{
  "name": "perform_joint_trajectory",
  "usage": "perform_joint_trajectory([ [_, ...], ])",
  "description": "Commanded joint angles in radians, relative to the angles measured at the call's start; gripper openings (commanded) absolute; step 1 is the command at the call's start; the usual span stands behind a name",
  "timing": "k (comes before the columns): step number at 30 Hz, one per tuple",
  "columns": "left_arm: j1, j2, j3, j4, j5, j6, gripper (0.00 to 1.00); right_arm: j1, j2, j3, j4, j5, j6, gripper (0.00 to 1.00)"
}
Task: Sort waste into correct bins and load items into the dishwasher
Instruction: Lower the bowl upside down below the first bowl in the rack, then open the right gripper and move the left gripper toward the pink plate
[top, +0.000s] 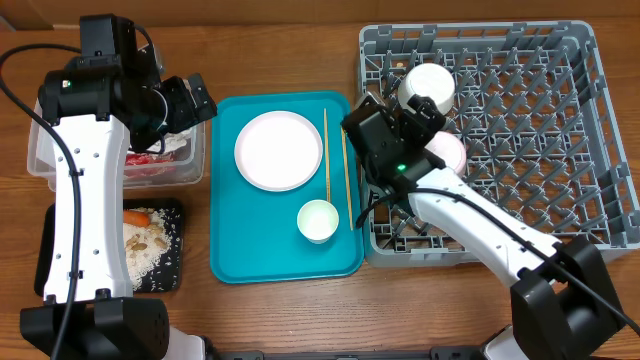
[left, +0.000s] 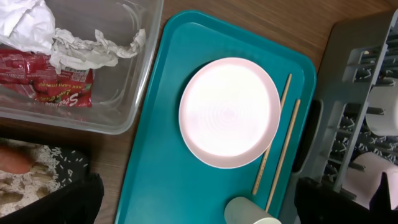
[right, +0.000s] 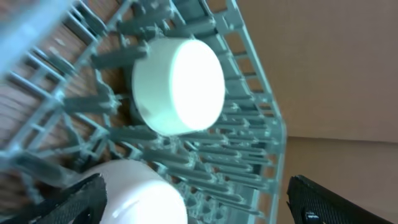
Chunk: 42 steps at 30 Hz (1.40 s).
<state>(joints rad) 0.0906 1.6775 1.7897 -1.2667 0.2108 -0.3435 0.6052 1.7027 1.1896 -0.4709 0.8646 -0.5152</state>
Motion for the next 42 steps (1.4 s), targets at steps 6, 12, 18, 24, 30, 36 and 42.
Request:
perform_joint_trajectory([
  [6, -0.003, -0.011, 0.019, -0.051, 0.019, 0.010, 1.00, -0.046, -0.187, 0.024, -0.031, -0.328, 0.282, 0.89],
  [12, -0.062, -0.011, 0.019, -0.089, 0.018, 0.011, 1.00, -0.151, -0.352, 0.024, -0.121, -0.548, 0.552, 0.89],
  [18, -0.161, -0.011, 0.016, -0.125, 0.018, 0.008, 1.00, -0.243, -0.441, 0.024, -0.236, -0.579, 0.625, 0.88],
  [24, -0.282, -0.009, -0.005, -0.120, 0.018, -0.001, 1.00, -0.307, -0.444, 0.023, -0.272, -0.579, 0.750, 0.86],
  [30, -0.390, -0.009, -0.066, -0.094, -0.011, -0.001, 1.00, -0.410, -0.444, 0.023, -0.319, -0.763, 0.765, 0.86],
  [36, -0.420, -0.009, -0.099, -0.080, -0.011, 0.000, 1.00, -0.564, -0.444, 0.023, -0.377, -0.958, 0.747, 0.78],
  [42, -0.426, -0.008, -0.110, -0.039, -0.008, -0.011, 0.73, -0.688, -0.444, 0.023, -0.393, -1.009, 0.828, 0.73],
])
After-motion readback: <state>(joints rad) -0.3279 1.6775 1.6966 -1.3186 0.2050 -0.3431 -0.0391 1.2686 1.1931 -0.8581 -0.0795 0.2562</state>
